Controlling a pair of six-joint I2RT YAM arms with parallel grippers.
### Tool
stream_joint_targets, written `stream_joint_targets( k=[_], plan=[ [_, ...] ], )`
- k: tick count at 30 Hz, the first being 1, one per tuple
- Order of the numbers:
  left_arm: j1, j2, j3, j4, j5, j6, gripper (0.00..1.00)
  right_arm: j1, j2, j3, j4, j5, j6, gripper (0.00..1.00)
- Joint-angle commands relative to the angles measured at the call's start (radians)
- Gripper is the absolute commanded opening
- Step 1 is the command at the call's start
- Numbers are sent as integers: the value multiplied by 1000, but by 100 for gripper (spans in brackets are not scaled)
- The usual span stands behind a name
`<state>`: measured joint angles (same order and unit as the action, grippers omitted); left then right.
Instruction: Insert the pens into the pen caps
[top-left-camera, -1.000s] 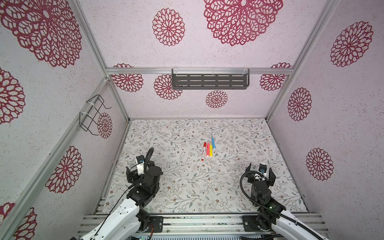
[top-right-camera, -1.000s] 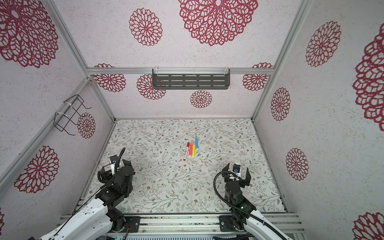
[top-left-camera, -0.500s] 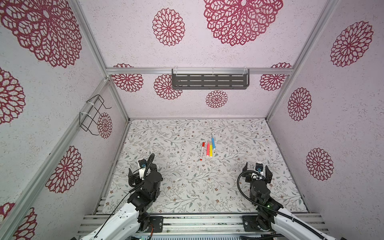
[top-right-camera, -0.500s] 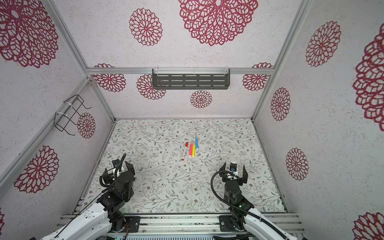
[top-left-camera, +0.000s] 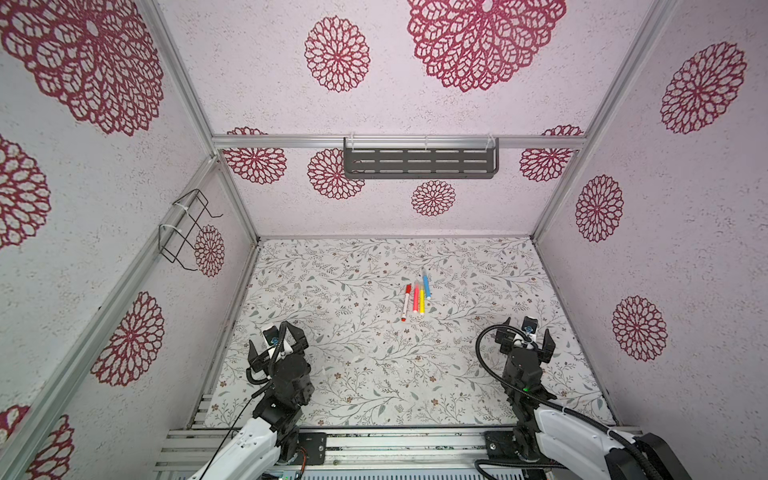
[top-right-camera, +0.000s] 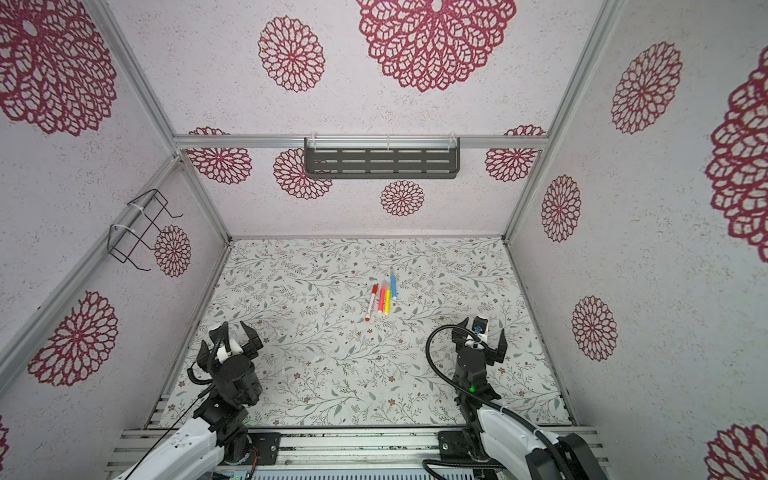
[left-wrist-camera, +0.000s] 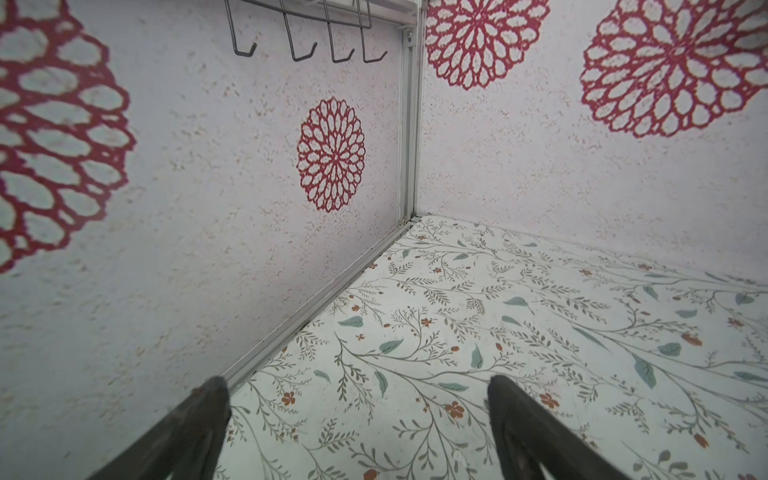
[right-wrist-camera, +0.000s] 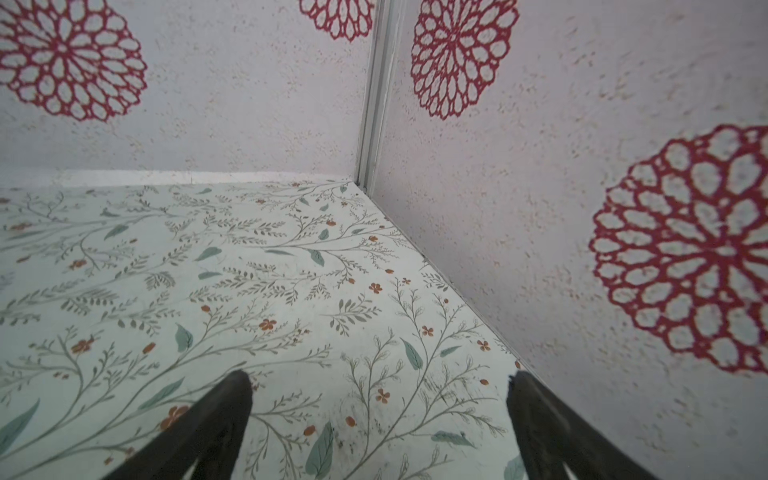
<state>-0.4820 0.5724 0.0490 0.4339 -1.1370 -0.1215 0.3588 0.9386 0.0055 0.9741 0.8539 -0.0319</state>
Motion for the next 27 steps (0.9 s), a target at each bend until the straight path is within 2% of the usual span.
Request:
stream_joint_targets(
  k=[1, 7, 15, 22, 27],
  plan=[
    [33, -9, -20, 86, 48, 21, 99, -44, 36, -89, 241, -37, 54, 99],
    [94, 18, -38, 155, 91, 23, 99, -77, 118, -91, 342, -61, 65, 99],
    [156, 58, -66, 264, 155, 33, 99, -87, 358, -130, 710, -67, 28, 99],
    [238, 120, -63, 310, 233, 0, 99, -87, 435, -71, 712, -101, 5, 99],
    [271, 194, -72, 412, 265, 5, 99, -91, 450, -59, 712, -115, -8, 99]
  ],
)
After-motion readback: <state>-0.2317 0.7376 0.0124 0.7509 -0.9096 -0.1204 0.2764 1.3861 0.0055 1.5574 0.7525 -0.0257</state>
